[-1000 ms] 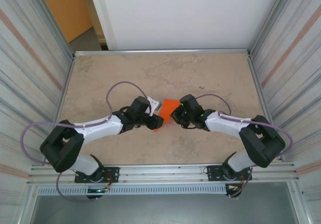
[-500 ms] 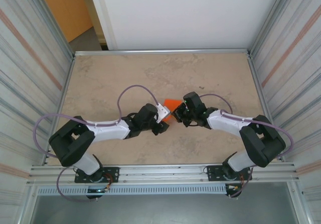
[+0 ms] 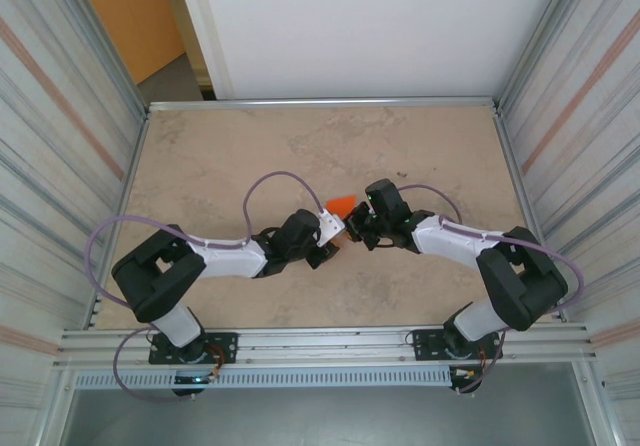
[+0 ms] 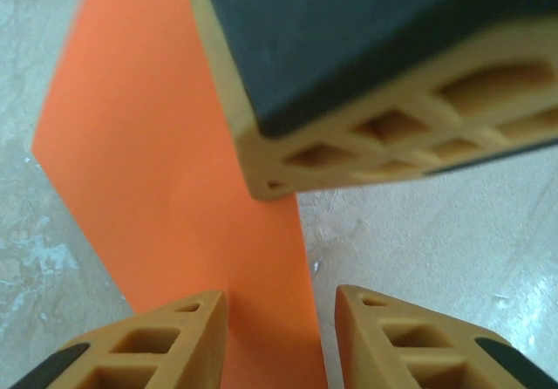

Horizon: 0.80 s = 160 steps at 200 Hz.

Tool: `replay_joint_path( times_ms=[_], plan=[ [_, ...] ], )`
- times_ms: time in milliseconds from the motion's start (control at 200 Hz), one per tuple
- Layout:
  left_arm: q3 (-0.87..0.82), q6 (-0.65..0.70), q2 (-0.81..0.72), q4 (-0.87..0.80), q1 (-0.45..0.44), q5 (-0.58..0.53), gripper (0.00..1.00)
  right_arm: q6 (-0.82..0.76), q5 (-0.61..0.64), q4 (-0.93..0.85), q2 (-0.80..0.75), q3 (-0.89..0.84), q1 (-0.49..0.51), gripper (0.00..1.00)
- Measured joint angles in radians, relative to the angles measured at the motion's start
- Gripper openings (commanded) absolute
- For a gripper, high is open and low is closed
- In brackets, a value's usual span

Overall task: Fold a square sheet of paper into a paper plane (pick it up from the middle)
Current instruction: Fold the wing for the fifth time at the center of the table.

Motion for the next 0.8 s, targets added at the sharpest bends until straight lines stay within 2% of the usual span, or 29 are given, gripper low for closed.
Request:
replay_joint_path(
  times_ms=[281, 476, 576, 677, 802],
  plan=[
    [-0.014, -0.001, 0.001, 0.024, 0.000, -0.012, 0.22, 0.018, -0.007, -0.006, 0.002, 0.000, -0.009, 0.17],
    [-0.016, -0.005, 0.019, 0.039, -0.002, -0.019, 0.12, 0.011, -0.010, -0.035, 0.000, 0.000, -0.038, 0.40],
    [-0.018, -0.014, 0.024, 0.043, -0.002, -0.018, 0.08, -0.005, -0.002, -0.070, -0.020, 0.001, -0.064, 0.48],
    [-0.023, -0.042, 0.027, 0.055, 0.008, 0.011, 0.05, -0.039, 0.020, -0.118, -0.066, 0.002, -0.091, 0.53],
    [-0.025, -0.101, 0.027, 0.061, 0.049, 0.101, 0.02, -0.092, 0.053, -0.172, -0.135, 0.002, -0.121, 0.55]
  ],
)
